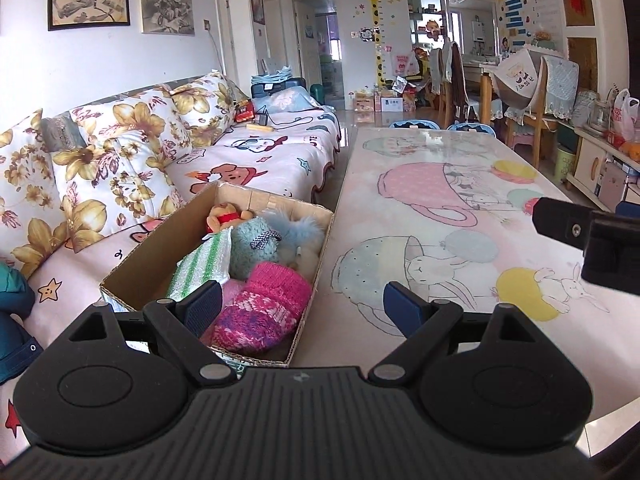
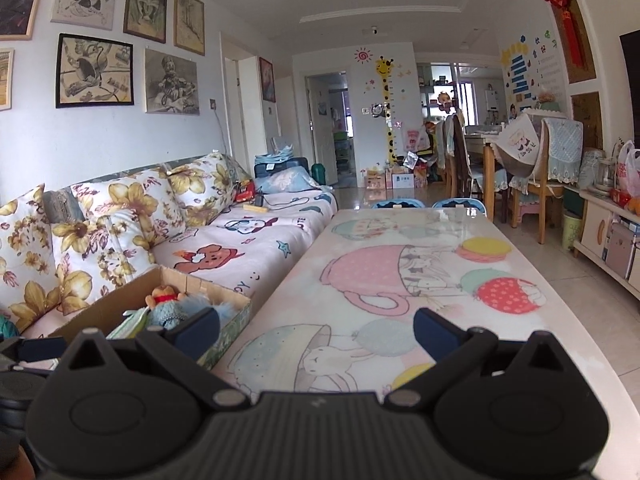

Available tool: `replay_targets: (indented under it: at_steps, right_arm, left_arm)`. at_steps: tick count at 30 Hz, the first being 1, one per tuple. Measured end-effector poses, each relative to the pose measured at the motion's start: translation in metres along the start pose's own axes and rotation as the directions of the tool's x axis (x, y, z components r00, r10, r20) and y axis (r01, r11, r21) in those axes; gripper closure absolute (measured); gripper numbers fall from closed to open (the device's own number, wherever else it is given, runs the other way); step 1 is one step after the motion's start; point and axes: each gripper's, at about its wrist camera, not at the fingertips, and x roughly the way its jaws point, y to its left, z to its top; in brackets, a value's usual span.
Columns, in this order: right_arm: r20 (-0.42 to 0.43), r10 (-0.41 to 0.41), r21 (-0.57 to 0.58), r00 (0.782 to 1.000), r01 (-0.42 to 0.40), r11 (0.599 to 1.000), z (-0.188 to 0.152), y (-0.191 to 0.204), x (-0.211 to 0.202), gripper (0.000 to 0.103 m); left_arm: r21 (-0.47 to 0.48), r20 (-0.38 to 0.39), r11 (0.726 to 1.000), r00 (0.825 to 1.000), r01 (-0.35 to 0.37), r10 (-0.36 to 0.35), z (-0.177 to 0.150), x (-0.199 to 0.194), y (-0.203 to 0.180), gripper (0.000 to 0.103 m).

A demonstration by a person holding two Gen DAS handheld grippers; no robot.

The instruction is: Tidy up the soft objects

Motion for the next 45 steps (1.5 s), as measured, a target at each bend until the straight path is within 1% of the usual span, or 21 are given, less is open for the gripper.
replay_targets:
  at_steps: [5,9,18,23,31,45]
  right_arm:
    - [0.003,0.012,-0.015,1.0,-0.012,1.0,-0.004,0.004,-0.01,0.001]
    - [0.012,0.014,-0.003,1.0,-0.014,1.0,-0.005,0.002,-0.017,0.001]
    - [0.008,0.012,-0.004,1.0,-0.012,1.0,-0.01,0.002,-0.021,0.001]
    - [0.0,0.018,-0.013,1.0,-0.018,1.0,-0.013,0.004,-0.02,0.001]
    - [-0.01,0.017,-0.005,1.0,-0.017,1.0,-0.014,0.002,-0.018,0.001]
    - [-0.031,0.01,-0.024,0.999,-0.011,1.0,-0.019,-0.001,-0.01,0.001]
  left_arm:
    - [0.003,0.023,1.0,1.0,-0.006,0.006,-0.001,-0.005,-0.001,0.0]
    - [-0.007,0.028,1.0,1.0,0.003,-0.003,-0.001,-0.005,-0.001,0.0]
    - [-0.003,0.049,1.0,0.999,0.01,-0.01,-0.003,-0.004,-0.004,0.0]
    - [0.005,0.046,1.0,0.999,0.011,-0.011,-0.004,-0.001,-0.003,0.0]
    - [-0.007,0.032,1.0,0.999,0.023,-0.023,-0.006,0.001,-0.002,0.0]
    - [-0.016,0.006,0.999,1.0,0.031,-0.03,-0.006,0.006,-0.006,0.0]
